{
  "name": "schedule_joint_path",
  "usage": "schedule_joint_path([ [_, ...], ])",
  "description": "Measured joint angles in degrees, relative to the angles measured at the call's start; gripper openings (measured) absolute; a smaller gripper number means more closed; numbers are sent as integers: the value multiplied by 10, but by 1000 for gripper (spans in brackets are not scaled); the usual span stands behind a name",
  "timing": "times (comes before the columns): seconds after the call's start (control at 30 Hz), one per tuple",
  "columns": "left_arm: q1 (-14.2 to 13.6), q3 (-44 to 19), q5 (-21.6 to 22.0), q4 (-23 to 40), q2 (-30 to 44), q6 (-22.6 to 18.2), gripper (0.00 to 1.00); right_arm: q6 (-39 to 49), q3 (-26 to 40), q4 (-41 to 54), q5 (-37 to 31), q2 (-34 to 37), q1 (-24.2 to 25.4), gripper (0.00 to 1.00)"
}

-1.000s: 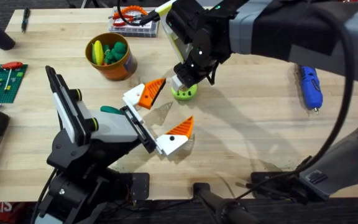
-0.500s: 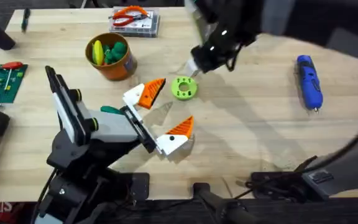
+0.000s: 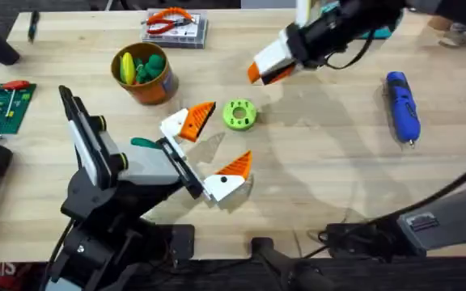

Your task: Pick up the gripper from the table and insert it into the empty holder that is missing its gripper. Then pick up a screw, insert it into the mounting hole, and use the screwdriver to tighten it. Finally, clean up the table by picking up the vegetable and placing it into the bucket.

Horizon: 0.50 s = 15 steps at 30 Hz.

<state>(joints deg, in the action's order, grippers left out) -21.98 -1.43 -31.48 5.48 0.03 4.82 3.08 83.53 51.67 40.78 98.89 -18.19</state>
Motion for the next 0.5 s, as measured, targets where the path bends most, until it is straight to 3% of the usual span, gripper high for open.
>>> schedule_joint_path([
  [0.17,0,0,0,0,0,0,984,3,0,22,92,29,16,487],
  [0.5,0,0,-1,0,0,0,984,4,0,37,228,101,-10,487],
])
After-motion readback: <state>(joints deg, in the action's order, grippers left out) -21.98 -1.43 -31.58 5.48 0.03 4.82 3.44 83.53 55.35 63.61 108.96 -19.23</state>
